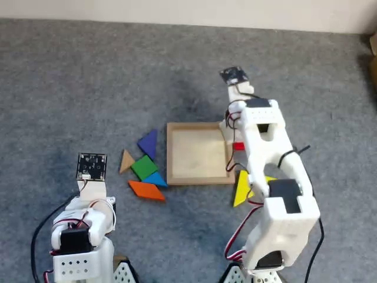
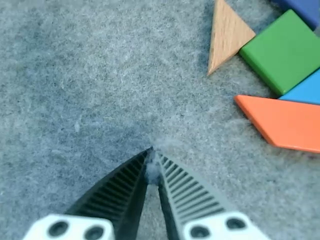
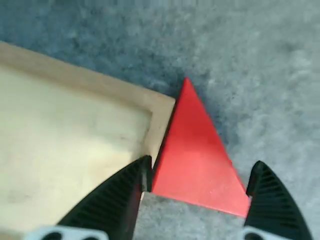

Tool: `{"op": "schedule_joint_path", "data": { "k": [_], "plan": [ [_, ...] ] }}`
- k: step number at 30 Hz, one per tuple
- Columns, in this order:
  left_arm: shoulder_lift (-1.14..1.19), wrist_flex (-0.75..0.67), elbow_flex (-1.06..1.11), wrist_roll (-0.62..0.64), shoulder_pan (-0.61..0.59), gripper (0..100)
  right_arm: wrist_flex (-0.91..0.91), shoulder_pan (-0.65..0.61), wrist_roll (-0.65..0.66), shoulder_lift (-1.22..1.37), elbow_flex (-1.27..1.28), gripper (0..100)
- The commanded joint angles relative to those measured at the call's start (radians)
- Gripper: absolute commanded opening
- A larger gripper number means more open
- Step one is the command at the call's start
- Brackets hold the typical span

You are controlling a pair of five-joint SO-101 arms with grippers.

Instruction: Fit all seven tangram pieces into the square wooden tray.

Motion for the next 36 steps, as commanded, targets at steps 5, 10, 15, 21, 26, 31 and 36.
{"op": "schedule_joint_path", "data": {
  "k": [5, 10, 15, 21, 26, 31, 36],
  "plan": [
    [-0.012, 0.0, 0.019, -0.005, 0.015, 0, -0.024, 0.001, -0.002, 0.061, -0.068, 30.0],
    [-0.012, 0.0, 0.019, -0.005, 0.015, 0, -0.024, 0.064, -0.002, 0.076, -0.068, 30.0],
    [-0.012, 0.0, 0.019, -0.005, 0.015, 0, -0.019, 0.111, -0.002, 0.076, -0.068, 29.7],
    [-0.012, 0.0, 0.019, -0.005, 0.015, 0, -0.019, 0.117, -0.006, 0.077, -0.064, 29.7],
    [-0.012, 0.0, 0.019, -0.005, 0.015, 0, 0.056, 0.113, -0.009, 0.077, -0.07, 29.7],
    [-0.012, 0.0, 0.019, -0.005, 0.015, 0, 0.228, 0.088, -0.003, 0.081, -0.177, 30.0],
    [-0.012, 0.0, 0.019, -0.005, 0.015, 0, 0.289, 0.088, 0.048, 0.081, -0.237, 30.0]
  ]
}}
